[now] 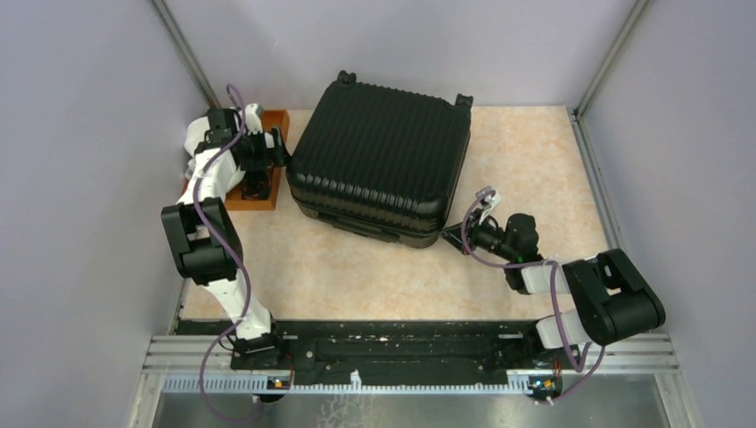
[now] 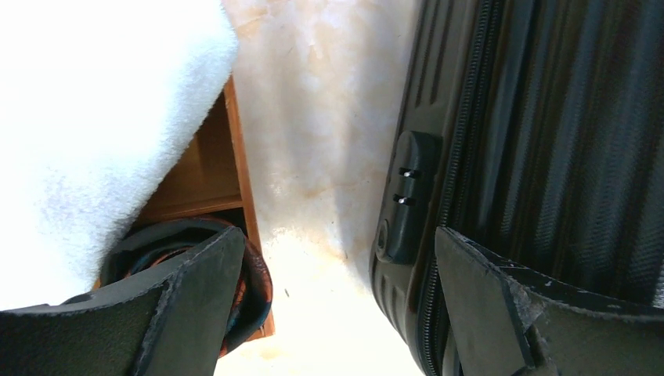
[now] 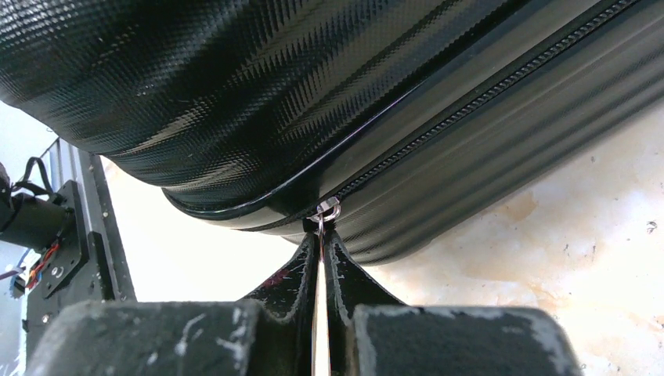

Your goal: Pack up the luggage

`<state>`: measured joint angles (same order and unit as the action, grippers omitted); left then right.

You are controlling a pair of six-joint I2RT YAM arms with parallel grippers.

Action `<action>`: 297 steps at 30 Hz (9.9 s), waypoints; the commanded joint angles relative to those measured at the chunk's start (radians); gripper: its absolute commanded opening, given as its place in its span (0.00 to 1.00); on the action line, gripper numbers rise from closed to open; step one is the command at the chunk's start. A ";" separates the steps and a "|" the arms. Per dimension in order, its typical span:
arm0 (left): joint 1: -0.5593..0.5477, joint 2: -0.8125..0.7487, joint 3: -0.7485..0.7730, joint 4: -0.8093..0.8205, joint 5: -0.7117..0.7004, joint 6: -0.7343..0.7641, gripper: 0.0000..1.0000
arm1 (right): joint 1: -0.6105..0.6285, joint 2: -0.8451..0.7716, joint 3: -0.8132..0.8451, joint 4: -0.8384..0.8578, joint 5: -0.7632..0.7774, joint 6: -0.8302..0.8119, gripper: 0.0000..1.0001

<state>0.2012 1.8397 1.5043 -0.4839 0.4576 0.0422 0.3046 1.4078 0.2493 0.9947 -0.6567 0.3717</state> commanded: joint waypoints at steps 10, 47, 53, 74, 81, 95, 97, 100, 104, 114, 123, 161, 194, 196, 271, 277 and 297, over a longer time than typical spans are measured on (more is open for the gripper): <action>0.028 0.023 -0.099 -0.013 0.068 -0.101 0.98 | 0.036 -0.077 0.008 0.137 0.091 0.059 0.00; -0.059 -0.191 -0.426 0.241 0.161 -0.185 0.85 | 0.599 -0.423 -0.045 -0.227 0.762 -0.019 0.00; -0.064 -0.247 -0.467 0.227 -0.136 -0.112 0.86 | 0.605 -0.435 -0.056 -0.167 0.863 0.091 0.00; 0.034 -0.246 -0.482 0.315 -0.594 0.065 0.87 | 0.604 -0.595 -0.127 -0.233 1.005 0.157 0.00; 0.033 -0.315 -0.445 0.228 -0.448 0.064 0.89 | 0.604 -0.603 -0.137 -0.238 0.995 0.170 0.00; 0.001 -0.212 -0.317 0.281 0.138 -0.131 0.53 | 0.604 -0.601 -0.139 -0.245 1.001 0.189 0.00; -0.004 -0.155 -0.290 0.302 0.113 -0.138 0.50 | 0.604 -0.608 -0.139 -0.252 1.005 0.190 0.00; -0.035 -0.091 -0.263 0.312 0.122 -0.142 0.49 | 0.604 -0.619 -0.141 -0.270 1.010 0.194 0.00; -0.101 -0.030 -0.258 0.316 0.077 -0.154 0.50 | 0.604 -0.637 -0.148 -0.284 1.028 0.199 0.00; -0.101 0.029 -0.290 0.295 -0.301 -0.141 0.48 | 0.603 -0.679 -0.131 -0.332 1.037 0.184 0.00; -0.087 0.038 -0.317 0.308 -0.541 -0.050 0.48 | 0.604 -0.704 -0.143 -0.347 1.035 0.187 0.00; -0.316 -0.261 -0.531 0.366 0.254 -0.114 0.42 | 0.659 -0.476 -0.070 -0.292 0.971 0.052 0.00; -0.151 -0.511 -0.589 0.211 0.277 -0.189 0.42 | 0.172 -0.243 0.219 -0.371 0.522 -0.016 0.16; -0.151 -0.513 -0.586 0.220 0.252 -0.151 0.47 | 0.130 -0.288 0.186 -0.387 0.565 0.024 0.32; -0.091 -0.262 -0.252 0.267 0.004 -0.192 0.55 | 0.259 -0.060 0.050 0.002 0.908 0.039 0.00; -0.088 -0.169 -0.263 0.277 -0.090 -0.218 0.55 | 0.260 -0.074 0.050 -0.010 0.920 0.040 0.00; -0.273 0.043 -0.235 0.405 -0.011 -0.284 0.55 | 0.275 -0.081 0.061 -0.019 0.922 0.002 0.00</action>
<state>0.0086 1.8713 1.2491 -0.1677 0.3466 -0.2340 0.5476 1.3735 0.3012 0.9123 0.2684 0.4057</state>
